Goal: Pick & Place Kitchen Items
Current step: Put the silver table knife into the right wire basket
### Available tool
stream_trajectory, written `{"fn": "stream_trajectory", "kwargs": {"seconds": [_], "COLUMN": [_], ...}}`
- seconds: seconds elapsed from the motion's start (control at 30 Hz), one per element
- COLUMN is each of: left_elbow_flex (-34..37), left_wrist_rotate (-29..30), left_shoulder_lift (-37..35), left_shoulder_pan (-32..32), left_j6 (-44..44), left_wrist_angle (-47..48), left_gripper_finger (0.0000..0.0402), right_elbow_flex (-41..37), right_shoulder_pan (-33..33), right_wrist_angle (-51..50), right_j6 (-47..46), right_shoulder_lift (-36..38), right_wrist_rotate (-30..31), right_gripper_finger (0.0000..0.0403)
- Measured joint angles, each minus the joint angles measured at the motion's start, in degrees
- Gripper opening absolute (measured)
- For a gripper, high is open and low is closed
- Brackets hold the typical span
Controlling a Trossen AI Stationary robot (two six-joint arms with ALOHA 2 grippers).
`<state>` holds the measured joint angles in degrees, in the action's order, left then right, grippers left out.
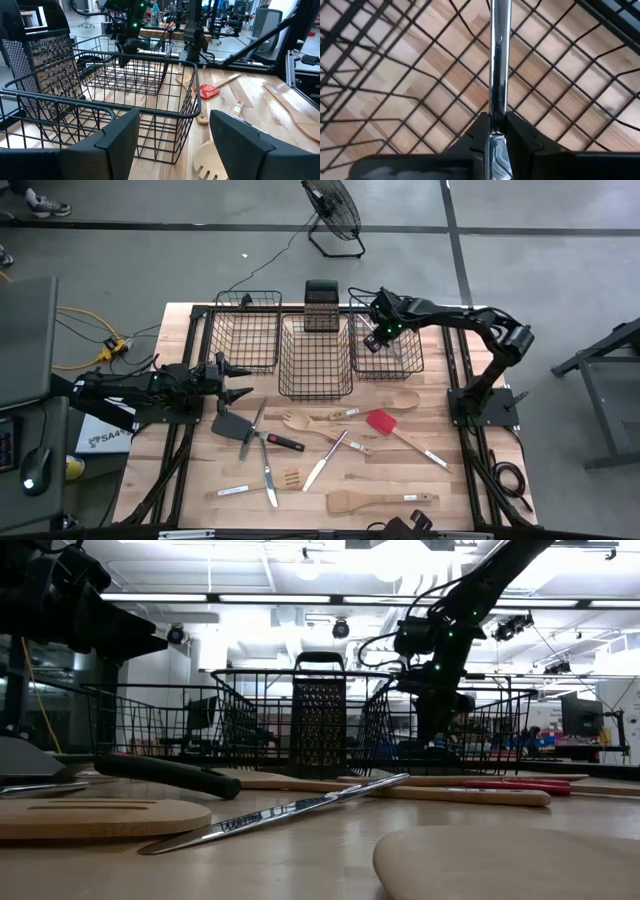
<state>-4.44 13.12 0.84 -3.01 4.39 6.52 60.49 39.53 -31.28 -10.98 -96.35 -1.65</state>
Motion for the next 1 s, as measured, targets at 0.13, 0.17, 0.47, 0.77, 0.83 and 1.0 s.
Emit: {"fn": "stream_trajectory", "kwargs": {"seconds": [0.13, 0.17, 0.47, 0.77, 0.83, 1.0], "left_elbow_flex": [0.0, -0.01, -0.01, 0.0, 0.01, 0.0], "left_wrist_rotate": [0.0, 0.0, 0.01, -0.01, 0.01, 0.01], "left_shoulder_lift": [0.01, 0.0, 0.0, 0.02, 0.0, 0.02], "left_shoulder_pan": [0.0, 0.0, 0.0, -0.02, 0.0, -0.01], "left_j6": [0.01, -0.01, 0.01, 0.0, -0.01, 0.01], "left_wrist_angle": [0.0, -0.01, -0.01, -0.01, -0.01, 0.0], "left_gripper_finger": [0.0237, 0.0237, 0.0237, 0.0237, 0.0237, 0.0237], "right_elbow_flex": [0.0, 0.0, -0.02, -0.01, -0.02, -0.02], "right_shoulder_pan": [-0.04, -0.04, 0.01, 0.02, 0.02, 0.02], "right_wrist_angle": [-0.32, -0.14, 1.11, 1.1, 1.08, 1.07], "right_j6": [-1.02, -1.02, -1.03, -0.64, -0.63, -0.59], "right_shoulder_lift": [-1.85, -2.47, -5.08, -5.12, -5.12, -5.13], "right_wrist_rotate": [-0.08, -0.21, 0.05, 0.2, 0.2, 0.2], "right_gripper_finger": [0.0036, 0.0036, 0.0036, 0.0036, 0.0036, 0.0036]}}
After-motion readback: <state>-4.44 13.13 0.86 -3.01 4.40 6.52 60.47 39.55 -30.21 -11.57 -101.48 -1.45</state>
